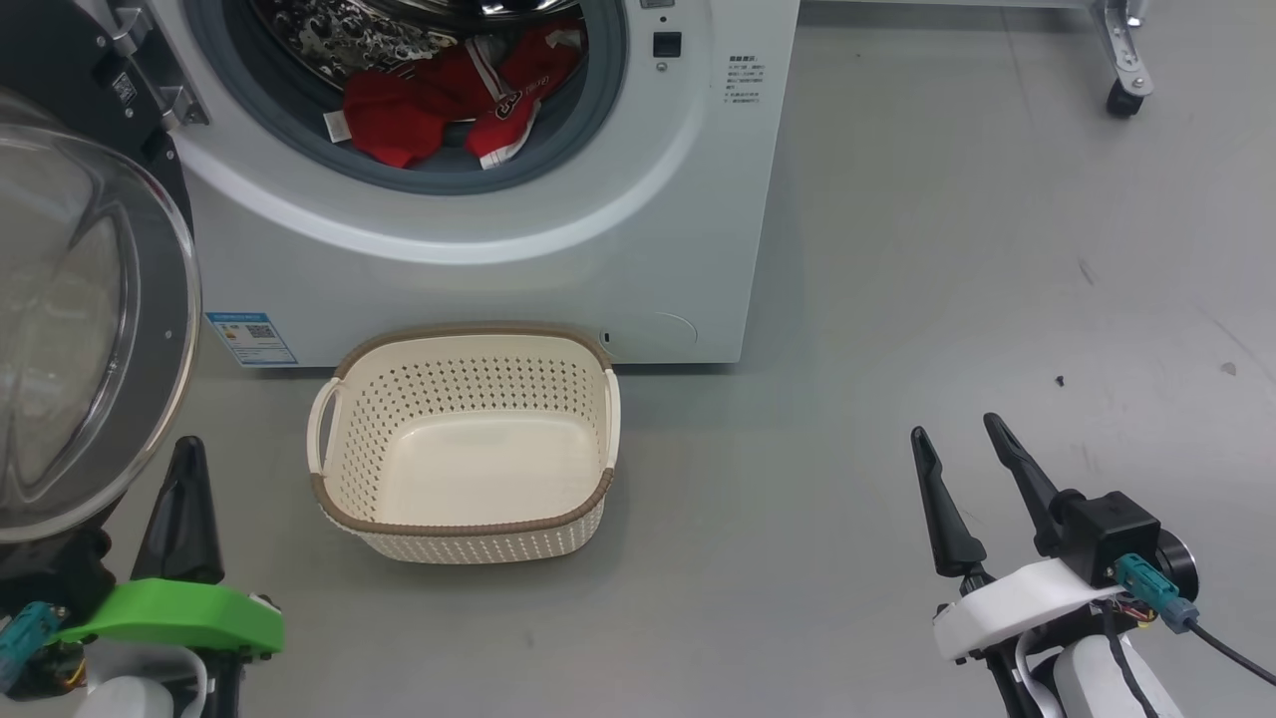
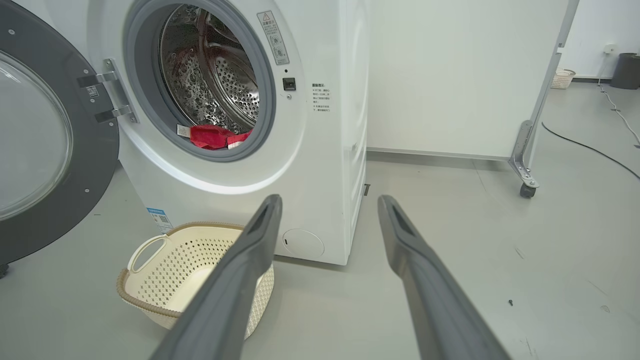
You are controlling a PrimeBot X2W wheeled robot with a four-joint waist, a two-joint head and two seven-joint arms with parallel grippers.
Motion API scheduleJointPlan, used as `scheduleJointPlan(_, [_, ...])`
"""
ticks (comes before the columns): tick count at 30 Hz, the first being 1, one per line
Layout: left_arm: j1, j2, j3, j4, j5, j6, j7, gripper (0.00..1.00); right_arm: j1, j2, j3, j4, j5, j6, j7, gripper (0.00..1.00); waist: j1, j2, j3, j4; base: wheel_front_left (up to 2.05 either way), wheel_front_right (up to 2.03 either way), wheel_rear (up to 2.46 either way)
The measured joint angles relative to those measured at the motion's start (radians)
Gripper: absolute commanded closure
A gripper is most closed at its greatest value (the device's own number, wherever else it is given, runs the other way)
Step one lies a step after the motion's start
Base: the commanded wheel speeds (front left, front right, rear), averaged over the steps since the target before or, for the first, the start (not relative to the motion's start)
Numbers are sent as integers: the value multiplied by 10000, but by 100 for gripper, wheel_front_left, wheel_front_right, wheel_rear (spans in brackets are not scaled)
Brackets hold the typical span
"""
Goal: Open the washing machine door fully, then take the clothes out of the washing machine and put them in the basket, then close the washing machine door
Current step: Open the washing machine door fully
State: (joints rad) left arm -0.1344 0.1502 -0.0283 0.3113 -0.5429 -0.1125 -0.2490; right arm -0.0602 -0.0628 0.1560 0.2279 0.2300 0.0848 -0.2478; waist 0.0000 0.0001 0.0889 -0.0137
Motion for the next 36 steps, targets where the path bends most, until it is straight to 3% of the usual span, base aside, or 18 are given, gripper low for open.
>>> scheduleJointPlan(11, [282, -138, -274, -550, 199, -75, -2, 100, 240, 6, -201, -357, -4, -81, 0, 0, 0, 0, 25, -210, 0, 0, 0])
scheduleJointPlan(12, [294, -150, -282, -594, 207, -75, -2, 83, 281, 6, -209, -370, -4, -82, 0, 0, 0, 0, 32, -209, 0, 0, 0])
scheduleJointPlan(14, [333, -182, -305, -658, 272, -75, -2, 8, 310, 6, -217, -393, -4, -82, 0, 0, 0, 0, 50, -205, 0, 0, 0])
scheduleJointPlan(15, [337, -199, -320, -675, 272, -75, -2, 0, 314, 8, -236, -439, -6, -84, 0, 0, 0, 0, 70, -198, 0, 0, 0])
scheduleJointPlan(36, [591, -290, -462, -876, 506, -75, -2, 0, 340, 10, -245, -568, -113, -82, 0, 0, 0, 0, 163, -193, 0, 0, 0])
